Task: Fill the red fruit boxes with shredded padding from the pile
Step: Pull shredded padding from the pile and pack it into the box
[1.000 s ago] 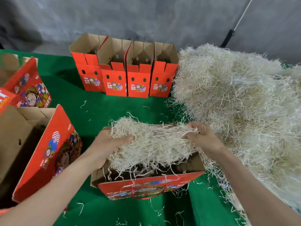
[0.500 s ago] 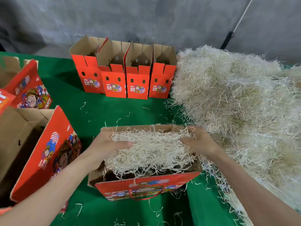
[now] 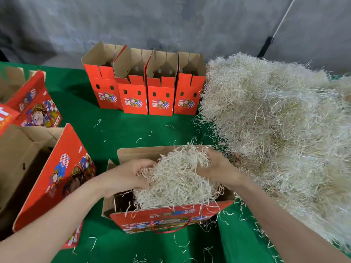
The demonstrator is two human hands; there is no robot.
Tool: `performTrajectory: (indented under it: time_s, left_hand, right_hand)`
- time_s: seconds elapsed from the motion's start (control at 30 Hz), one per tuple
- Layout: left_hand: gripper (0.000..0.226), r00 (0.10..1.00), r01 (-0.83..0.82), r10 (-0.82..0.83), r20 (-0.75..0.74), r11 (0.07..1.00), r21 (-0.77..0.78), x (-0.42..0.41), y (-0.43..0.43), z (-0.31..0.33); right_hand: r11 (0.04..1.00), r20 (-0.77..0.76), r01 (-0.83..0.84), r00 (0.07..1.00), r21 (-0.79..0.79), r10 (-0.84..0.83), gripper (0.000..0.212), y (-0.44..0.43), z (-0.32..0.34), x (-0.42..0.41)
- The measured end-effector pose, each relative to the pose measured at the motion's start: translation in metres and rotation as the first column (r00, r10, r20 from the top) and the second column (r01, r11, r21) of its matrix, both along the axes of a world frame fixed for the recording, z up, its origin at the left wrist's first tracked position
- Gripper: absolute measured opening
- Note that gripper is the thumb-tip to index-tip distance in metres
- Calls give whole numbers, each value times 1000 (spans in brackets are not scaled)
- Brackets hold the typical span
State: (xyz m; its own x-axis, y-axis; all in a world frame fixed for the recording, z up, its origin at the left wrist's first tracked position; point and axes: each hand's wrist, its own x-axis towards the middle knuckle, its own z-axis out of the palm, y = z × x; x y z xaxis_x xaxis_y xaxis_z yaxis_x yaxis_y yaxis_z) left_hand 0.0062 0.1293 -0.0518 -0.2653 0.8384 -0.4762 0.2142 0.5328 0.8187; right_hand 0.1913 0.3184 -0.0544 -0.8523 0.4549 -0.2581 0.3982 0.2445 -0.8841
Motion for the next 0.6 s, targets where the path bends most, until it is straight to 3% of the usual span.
performTrajectory:
  time_s: [0.03,0.1,0.2,0.27,0.33,0.4,0.5,0.6]
  left_hand:
    - [60,993,-55,56,-102,998,7,-5,-3,-1]
    - [53,972,-184,187,-142,982,33,-14,-11,-1]
    - [80,952,-282,283,-114,959,30,-14,-15,-3]
    - [95,950,-311,310,19,948,63,-1,-4,-4]
    - [84,907,-360,324,270,928,95,14,10,1]
    - [80,856,-401,334,395,911,97,22,20,3]
    - [114,840,-378,287,461,918,117,24,24,-4]
    - [101,840,-397,301,451,908,134,22,20,-5]
  right_hand:
    - [1000,-8,7,1000,-11,-7,43,4,1,4]
    - [997,12,77,997,-26,-77,38,11,5,13]
    - [996,66,91,994,-2,-91,48,9,9,16]
    - [1000,90,28,996,4,-28,45,-3,10,7]
    - [997,115,-44,992,-61,51,71,-17,10,-7]
    - [983,83,-118,988,-140,131,95,-29,6,-20]
    - [987,2,-44,999,-152,45,88,-34,-2,-32]
    - [975,1,-21,1000,-222,22,69,-30,1,-31]
